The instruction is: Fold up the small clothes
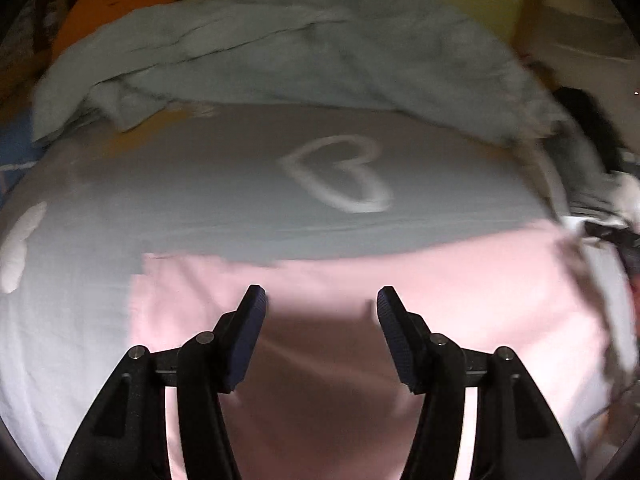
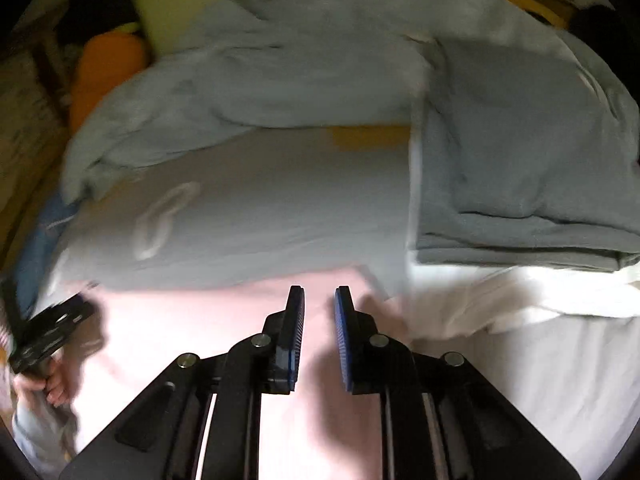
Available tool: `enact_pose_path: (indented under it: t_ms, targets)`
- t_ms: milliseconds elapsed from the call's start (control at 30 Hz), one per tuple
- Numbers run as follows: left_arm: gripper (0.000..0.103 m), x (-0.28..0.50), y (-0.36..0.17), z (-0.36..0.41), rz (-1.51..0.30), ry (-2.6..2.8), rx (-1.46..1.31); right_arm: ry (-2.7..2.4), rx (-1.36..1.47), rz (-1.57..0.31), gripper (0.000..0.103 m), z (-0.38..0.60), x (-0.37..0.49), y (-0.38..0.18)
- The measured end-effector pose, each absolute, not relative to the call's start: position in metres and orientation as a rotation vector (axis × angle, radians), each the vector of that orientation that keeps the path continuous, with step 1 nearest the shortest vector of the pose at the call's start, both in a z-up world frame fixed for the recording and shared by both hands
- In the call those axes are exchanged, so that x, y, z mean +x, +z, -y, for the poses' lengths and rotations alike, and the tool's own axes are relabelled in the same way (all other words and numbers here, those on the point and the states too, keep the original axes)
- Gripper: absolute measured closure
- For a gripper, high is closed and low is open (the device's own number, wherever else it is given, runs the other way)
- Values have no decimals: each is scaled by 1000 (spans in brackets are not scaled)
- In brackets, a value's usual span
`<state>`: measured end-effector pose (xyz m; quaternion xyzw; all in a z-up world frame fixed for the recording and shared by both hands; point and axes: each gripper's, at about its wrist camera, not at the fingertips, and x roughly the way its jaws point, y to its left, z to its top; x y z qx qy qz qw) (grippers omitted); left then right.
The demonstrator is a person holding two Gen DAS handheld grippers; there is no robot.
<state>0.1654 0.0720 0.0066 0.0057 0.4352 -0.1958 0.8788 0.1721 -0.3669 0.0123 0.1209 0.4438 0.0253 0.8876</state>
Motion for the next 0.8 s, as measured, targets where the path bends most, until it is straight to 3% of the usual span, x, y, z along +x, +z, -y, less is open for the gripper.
enact_pose_path:
  t_ms: [67,167,333,567,700,800]
  targets:
    - [45,158,7,-51,-978,-505,22,106,229,-947,74,349,158,19]
    - [49,153,-13,-24,-1121,-598,7,153,196,-1056,73,314,147,9]
    - [45,161,-27,9,-1020,-498,216,197,199,-1168,73,278,127,-18]
    - [43,206,-31,15,-1004,-515,194,125,117,-1156,72,270,138,-42]
    - [52,196,-29,-11,-956,-536,122,106,116,-1152,69,269,143,-44]
    - [52,174,-12,-25,-918,-504,131,89,116,-1149,68,269,146,-43]
